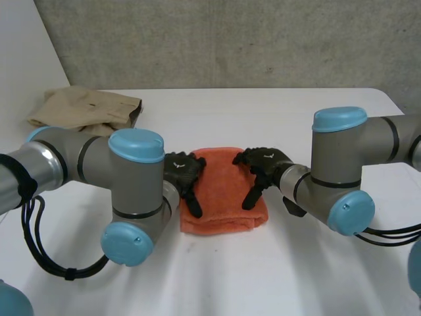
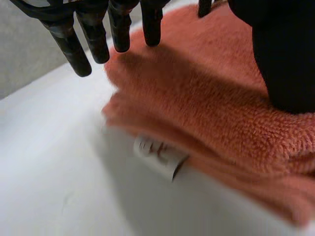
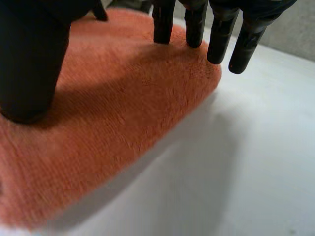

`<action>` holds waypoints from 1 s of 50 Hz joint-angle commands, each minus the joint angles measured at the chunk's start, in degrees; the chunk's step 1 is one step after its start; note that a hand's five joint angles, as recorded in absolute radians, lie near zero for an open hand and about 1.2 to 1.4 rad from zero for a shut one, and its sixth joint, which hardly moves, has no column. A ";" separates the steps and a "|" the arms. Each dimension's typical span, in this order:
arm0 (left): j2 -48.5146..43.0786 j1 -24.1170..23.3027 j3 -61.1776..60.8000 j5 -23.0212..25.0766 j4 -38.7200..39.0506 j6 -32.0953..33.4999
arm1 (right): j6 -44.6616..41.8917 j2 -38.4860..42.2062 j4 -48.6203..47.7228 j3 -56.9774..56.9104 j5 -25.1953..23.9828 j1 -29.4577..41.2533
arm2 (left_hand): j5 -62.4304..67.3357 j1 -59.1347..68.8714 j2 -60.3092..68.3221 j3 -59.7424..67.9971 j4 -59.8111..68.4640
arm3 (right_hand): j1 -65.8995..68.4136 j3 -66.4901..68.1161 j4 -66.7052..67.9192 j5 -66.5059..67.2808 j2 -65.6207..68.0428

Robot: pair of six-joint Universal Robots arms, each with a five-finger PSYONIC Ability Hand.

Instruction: Fold the laundry.

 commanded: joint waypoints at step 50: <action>30.29 7.12 -2.83 19.09 -10.57 -6.71 | 15.46 -6.06 -10.06 18.18 1.43 0.17 | -1.86 0.29 -0.64 -1.06 -0.50 | 5.82 5.25 3.92 3.52 4.71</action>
